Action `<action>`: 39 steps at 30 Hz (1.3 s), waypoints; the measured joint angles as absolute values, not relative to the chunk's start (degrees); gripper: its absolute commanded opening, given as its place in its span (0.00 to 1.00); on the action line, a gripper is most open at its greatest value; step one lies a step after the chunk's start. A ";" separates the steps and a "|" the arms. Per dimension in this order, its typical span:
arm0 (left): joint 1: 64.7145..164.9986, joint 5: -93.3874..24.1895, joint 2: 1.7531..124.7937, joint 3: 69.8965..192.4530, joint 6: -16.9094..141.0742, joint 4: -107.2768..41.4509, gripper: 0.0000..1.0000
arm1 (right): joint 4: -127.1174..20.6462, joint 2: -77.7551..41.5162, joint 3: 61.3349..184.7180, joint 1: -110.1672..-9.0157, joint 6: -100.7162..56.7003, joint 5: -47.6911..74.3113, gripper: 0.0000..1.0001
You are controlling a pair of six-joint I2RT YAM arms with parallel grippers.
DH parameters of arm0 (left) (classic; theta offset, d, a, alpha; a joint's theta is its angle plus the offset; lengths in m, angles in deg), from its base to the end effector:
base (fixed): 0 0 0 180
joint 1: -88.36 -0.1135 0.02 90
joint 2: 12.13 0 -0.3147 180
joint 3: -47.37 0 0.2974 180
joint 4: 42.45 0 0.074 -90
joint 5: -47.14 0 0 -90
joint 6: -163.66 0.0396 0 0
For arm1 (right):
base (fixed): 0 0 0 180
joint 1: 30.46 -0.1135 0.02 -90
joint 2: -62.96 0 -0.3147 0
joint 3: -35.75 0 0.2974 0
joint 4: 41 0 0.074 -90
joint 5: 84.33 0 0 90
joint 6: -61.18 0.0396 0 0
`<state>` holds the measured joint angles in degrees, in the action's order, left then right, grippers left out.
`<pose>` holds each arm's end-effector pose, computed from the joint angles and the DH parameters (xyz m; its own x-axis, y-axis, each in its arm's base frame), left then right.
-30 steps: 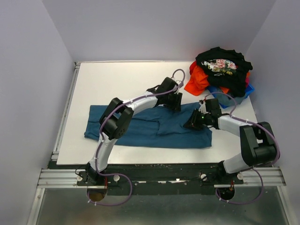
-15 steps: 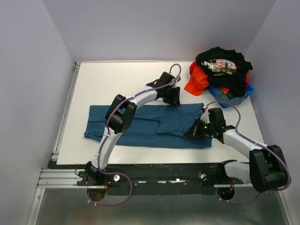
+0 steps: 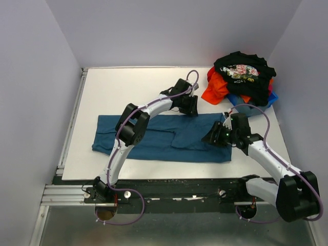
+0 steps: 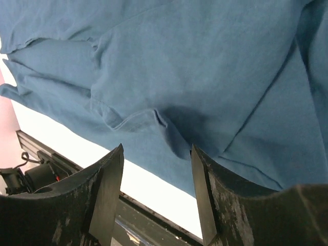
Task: Fold and stack the t-shirts
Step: Fold the other side of the tshirt into a rectangle
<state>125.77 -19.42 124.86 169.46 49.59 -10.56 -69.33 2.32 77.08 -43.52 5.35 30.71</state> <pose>0.4774 -0.3850 0.1713 -0.8442 0.1745 -0.5069 0.4703 0.6949 -0.5440 0.2109 0.0661 0.2082 -0.8666 0.3214 -0.3818 0.0050 0.7707 0.6372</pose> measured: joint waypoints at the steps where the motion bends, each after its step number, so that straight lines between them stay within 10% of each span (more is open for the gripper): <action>1: 125.81 -19.31 124.86 169.46 49.61 -10.56 0.53 | -69.22 1.14 77.72 -43.52 5.18 30.47 0.63; 13: 125.98 -18.94 124.86 169.46 49.81 -10.58 0.53 | -64.21 -14.79 81.83 -46.89 3.76 31.23 0.66; 27: 125.98 -18.52 125.05 169.50 49.78 -10.32 0.52 | -74.16 6.80 72.10 -49.53 9.18 32.41 0.67; 32: 126.01 -18.48 125.05 170.36 49.78 -9.90 0.55 | -77.94 8.85 75.71 -49.53 9.04 28.67 0.46; 36: 126.09 -18.33 124.46 169.61 49.85 -9.95 0.63 | -79.16 7.87 77.39 -49.53 9.37 23.91 0.03; 39: 126.18 -18.46 121.38 166.49 50.07 -9.73 0.64 | -79.25 8.22 77.46 -49.53 11.45 19.43 0.01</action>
<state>126.18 -18.46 121.38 166.49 50.07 -9.73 -79.25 8.22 77.46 -49.53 11.45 19.43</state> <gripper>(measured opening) 0.632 0.030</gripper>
